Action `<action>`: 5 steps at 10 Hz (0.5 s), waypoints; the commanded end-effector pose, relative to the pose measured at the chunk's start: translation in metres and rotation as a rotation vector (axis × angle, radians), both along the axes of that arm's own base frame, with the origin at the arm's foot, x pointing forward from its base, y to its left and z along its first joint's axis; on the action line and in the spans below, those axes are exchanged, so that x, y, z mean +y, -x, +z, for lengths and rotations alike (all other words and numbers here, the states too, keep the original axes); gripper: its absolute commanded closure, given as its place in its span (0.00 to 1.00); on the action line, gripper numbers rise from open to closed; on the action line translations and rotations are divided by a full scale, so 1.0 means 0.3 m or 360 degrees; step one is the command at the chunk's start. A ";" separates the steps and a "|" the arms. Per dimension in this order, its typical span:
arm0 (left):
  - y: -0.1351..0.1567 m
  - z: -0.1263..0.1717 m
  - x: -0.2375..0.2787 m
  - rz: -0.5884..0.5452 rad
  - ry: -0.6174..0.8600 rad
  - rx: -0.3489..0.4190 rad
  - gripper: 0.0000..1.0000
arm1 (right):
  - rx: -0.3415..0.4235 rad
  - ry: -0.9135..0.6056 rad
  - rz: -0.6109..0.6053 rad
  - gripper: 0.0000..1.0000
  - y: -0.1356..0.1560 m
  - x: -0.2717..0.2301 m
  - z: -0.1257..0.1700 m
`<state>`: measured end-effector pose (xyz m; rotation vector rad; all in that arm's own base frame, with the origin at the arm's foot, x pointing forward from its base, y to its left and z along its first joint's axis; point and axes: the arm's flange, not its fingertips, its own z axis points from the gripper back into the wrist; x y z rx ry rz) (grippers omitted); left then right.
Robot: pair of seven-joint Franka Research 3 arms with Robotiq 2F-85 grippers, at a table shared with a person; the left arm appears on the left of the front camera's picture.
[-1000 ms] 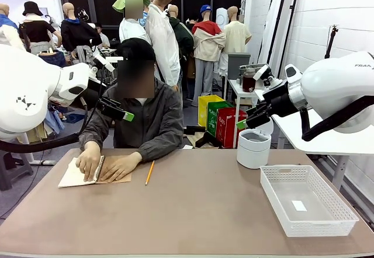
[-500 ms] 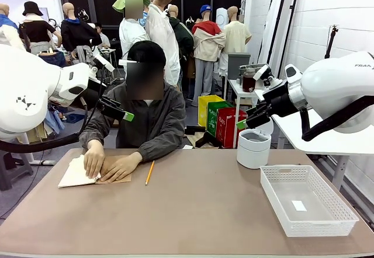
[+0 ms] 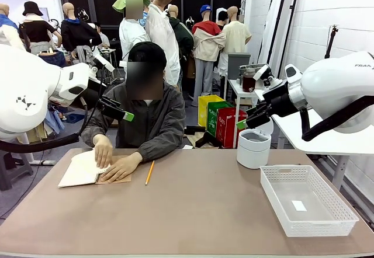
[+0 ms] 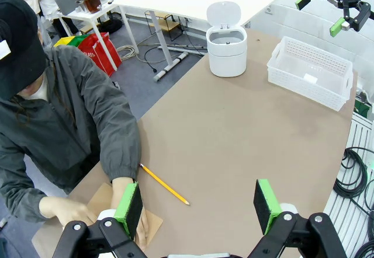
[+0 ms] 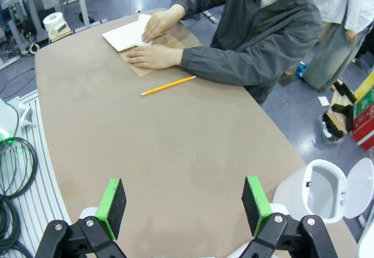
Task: Sort the paper based on its condition.
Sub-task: If a person hands you a paper, place it in the Organizing basket , and if it's crumpled, put it in the Trash can.
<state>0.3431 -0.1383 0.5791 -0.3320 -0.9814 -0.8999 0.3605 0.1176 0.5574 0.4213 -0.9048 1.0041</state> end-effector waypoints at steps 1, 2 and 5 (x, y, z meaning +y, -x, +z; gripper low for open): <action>-0.002 -0.002 0.006 -0.0014 -0.0009 -0.0005 0.00 | 0.0013 -0.0019 0.0014 0.00 -0.005 0.001 -0.006; -0.002 -0.002 0.006 -0.0014 -0.0009 -0.0005 0.00 | 0.0013 -0.0019 0.0014 0.00 -0.005 0.001 -0.006; -0.002 -0.002 0.006 -0.0014 -0.0009 -0.0005 0.00 | 0.0013 -0.0019 0.0014 0.00 -0.005 0.001 -0.006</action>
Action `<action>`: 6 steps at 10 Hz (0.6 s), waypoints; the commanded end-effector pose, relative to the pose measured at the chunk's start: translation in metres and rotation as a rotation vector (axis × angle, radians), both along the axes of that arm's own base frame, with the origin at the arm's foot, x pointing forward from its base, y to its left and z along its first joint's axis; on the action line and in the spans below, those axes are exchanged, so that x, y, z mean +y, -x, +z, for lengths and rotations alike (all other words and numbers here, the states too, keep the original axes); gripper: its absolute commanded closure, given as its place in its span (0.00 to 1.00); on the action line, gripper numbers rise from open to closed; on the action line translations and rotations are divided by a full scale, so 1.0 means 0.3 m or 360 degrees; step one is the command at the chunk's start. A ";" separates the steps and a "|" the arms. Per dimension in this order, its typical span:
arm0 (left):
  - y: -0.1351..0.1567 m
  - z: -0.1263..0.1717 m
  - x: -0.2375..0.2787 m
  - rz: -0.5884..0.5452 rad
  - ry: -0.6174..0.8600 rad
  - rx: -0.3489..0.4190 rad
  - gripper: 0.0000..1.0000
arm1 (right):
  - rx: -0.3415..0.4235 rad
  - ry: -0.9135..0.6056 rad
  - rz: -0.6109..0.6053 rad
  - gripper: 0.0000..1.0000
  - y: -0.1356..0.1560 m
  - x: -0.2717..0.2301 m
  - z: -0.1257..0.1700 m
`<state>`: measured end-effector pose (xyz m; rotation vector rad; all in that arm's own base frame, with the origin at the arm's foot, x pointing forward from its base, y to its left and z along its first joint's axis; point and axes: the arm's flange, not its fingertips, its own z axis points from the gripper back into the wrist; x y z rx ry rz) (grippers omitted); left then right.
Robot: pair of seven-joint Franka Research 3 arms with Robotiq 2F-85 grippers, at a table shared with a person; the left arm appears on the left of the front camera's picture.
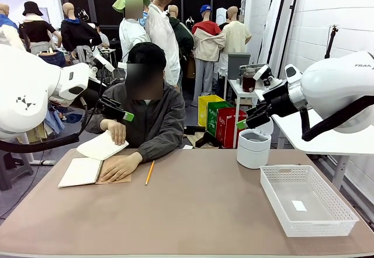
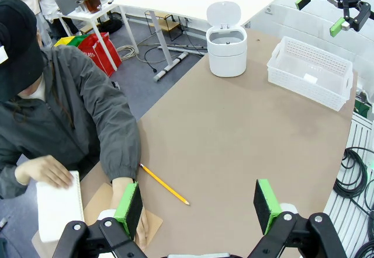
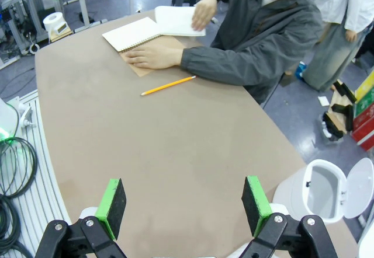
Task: Sort the paper based on its condition.
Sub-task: If a person hands you a paper, place it in the Organizing basket , and if it's crumpled, put it in the Trash can.
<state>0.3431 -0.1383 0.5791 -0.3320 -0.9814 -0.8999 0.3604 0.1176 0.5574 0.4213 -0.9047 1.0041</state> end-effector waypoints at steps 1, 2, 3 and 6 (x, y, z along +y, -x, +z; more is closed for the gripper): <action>-0.002 -0.002 0.006 -0.0014 -0.0008 -0.0005 0.00 | 0.0013 -0.0019 0.0014 0.00 -0.005 0.001 -0.006; -0.002 -0.002 0.006 -0.0014 -0.0008 -0.0005 0.00 | 0.0013 -0.0019 0.0014 0.00 -0.005 0.001 -0.006; -0.002 -0.002 0.006 -0.0014 -0.0008 -0.0005 0.00 | 0.0013 -0.0019 0.0014 0.00 -0.005 0.001 -0.006; -0.002 -0.002 0.006 -0.0014 -0.0008 -0.0005 0.00 | 0.0013 -0.0019 0.0014 0.00 -0.005 0.001 -0.006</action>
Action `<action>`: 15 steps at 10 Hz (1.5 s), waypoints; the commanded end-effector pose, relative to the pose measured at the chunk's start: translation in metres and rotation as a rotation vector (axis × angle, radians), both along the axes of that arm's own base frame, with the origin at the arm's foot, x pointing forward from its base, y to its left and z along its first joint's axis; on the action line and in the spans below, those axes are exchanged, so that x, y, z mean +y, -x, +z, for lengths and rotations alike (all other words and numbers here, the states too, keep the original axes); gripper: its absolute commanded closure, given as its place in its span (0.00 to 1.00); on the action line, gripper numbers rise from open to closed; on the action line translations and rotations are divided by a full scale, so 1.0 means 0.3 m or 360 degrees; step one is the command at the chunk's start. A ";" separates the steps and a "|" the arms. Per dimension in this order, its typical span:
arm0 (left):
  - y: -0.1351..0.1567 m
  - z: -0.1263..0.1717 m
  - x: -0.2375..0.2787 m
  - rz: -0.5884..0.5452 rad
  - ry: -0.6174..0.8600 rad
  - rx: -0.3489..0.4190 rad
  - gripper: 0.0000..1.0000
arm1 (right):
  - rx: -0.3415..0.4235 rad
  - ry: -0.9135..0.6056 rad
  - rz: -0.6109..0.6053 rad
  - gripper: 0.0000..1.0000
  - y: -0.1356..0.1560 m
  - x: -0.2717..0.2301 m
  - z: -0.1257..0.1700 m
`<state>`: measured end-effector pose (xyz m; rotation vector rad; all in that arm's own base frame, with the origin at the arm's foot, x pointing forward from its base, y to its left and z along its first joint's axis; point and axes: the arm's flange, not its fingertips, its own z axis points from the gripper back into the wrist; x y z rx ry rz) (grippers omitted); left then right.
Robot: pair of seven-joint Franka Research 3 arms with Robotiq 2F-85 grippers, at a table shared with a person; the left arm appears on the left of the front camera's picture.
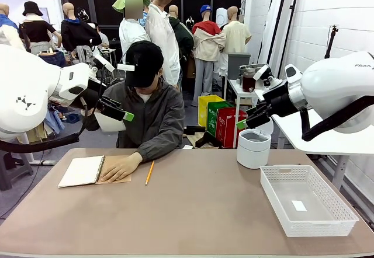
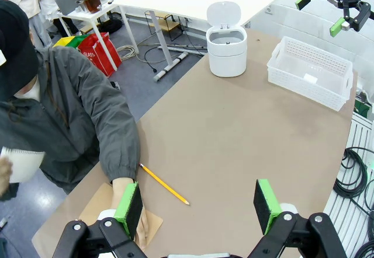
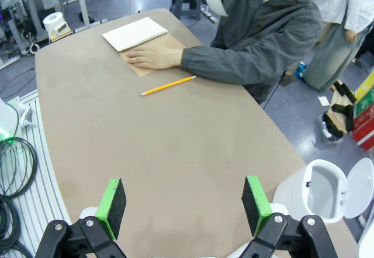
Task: Sort the paper based on its condition.
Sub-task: If a person hands you a paper, place it in the Organizing basket , and if it's crumpled, put it in the Trash can.
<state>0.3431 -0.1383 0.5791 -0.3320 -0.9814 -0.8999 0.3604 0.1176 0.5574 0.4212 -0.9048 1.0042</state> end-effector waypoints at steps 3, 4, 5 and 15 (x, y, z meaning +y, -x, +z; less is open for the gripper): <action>-0.002 -0.002 0.006 -0.0014 -0.0009 -0.0005 0.00 | 0.0013 -0.0019 0.0014 0.00 -0.005 0.001 -0.006; -0.002 -0.002 0.006 -0.0014 -0.0009 -0.0005 0.00 | 0.0013 -0.0019 0.0014 0.00 -0.005 0.001 -0.006; -0.002 -0.002 0.006 -0.0014 -0.0009 -0.0005 0.00 | 0.0013 -0.0019 0.0014 0.00 -0.005 0.001 -0.006; -0.002 -0.002 0.006 -0.0014 -0.0009 -0.0005 0.00 | 0.0013 -0.0019 0.0014 0.00 -0.005 0.001 -0.006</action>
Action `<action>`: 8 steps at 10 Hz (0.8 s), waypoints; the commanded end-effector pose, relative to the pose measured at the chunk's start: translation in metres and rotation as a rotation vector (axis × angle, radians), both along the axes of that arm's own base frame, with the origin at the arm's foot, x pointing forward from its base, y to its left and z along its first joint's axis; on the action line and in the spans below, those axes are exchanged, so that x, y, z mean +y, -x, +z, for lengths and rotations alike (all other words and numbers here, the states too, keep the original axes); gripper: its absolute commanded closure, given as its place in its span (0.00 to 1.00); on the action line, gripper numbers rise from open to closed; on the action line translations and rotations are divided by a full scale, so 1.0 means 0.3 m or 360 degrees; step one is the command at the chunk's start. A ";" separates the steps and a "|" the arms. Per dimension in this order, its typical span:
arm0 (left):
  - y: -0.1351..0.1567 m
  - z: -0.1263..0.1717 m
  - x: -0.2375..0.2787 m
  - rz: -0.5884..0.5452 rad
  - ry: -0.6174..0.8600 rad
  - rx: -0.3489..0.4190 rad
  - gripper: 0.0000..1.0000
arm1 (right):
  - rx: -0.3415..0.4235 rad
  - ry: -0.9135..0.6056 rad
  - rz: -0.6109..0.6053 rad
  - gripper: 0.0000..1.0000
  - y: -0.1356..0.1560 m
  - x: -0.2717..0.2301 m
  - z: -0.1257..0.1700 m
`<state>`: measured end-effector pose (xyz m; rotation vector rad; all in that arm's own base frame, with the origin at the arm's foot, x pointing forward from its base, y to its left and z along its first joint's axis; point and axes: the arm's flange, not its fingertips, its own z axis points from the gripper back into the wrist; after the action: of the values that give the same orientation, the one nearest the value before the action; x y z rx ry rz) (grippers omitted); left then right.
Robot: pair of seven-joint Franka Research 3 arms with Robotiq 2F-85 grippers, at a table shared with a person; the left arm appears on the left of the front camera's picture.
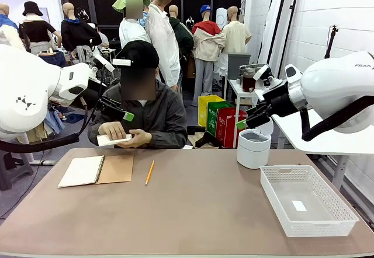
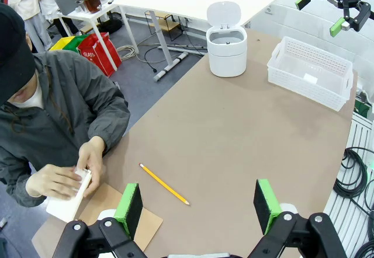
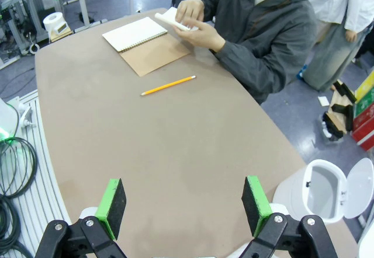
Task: Sort the paper based on its condition.
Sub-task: If a person hands you a paper, place it in the Organizing basket , and if it's crumpled, put it in the Trash can.
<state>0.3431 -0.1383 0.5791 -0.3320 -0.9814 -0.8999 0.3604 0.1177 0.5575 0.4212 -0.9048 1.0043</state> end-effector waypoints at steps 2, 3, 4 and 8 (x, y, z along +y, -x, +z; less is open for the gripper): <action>-0.002 -0.002 0.006 -0.0014 -0.0009 -0.0005 0.00 | 0.0013 -0.0019 0.0014 0.00 -0.005 0.000 -0.006; -0.002 -0.002 0.006 -0.0014 -0.0009 -0.0005 0.00 | 0.0013 -0.0019 0.0014 0.00 -0.005 0.000 -0.006; -0.002 -0.002 0.006 -0.0014 -0.0009 -0.0005 0.00 | 0.0013 -0.0019 0.0014 0.00 -0.005 0.000 -0.006; -0.002 -0.002 0.006 -0.0014 -0.0009 -0.0005 0.00 | 0.0013 -0.0019 0.0014 0.00 -0.005 0.000 -0.006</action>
<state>0.3431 -0.1383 0.5791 -0.3320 -0.9814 -0.8999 0.3604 0.1177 0.5575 0.4212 -0.9048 1.0043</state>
